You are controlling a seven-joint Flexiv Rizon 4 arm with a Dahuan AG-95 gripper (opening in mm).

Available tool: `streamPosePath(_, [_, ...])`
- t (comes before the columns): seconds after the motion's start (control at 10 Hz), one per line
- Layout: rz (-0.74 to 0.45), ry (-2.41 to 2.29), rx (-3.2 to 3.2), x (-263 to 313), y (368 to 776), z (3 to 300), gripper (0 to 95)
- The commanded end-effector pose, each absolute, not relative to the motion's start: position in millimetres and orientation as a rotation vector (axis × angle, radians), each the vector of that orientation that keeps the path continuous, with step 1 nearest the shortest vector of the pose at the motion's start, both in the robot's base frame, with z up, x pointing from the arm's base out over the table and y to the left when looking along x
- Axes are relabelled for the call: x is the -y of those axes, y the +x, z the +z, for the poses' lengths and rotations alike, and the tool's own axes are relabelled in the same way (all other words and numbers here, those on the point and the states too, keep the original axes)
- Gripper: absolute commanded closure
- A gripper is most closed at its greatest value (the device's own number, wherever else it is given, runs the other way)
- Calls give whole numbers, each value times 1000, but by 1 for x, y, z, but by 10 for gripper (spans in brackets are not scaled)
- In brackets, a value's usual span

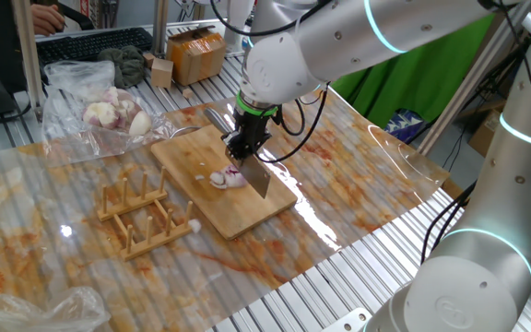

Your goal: Chop the onions

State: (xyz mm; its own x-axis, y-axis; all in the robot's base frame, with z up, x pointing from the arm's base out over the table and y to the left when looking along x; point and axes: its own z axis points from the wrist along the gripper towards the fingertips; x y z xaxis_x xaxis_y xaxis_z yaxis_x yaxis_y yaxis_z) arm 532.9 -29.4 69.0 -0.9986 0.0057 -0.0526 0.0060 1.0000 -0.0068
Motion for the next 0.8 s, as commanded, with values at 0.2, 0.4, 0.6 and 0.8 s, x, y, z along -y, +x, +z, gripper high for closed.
streamPosePath(0.2, [8, 20, -3071, 30, 533, 43, 950])
streamPosePath(0.4, [14, 37, -3071, 29, 534, 46, 950])
streamPosePath(0.6, [-15, 40, -3080, 28, 534, 55, 950])
streamPosePath(0.8, [-23, 44, -3078, 28, 534, 56, 950])
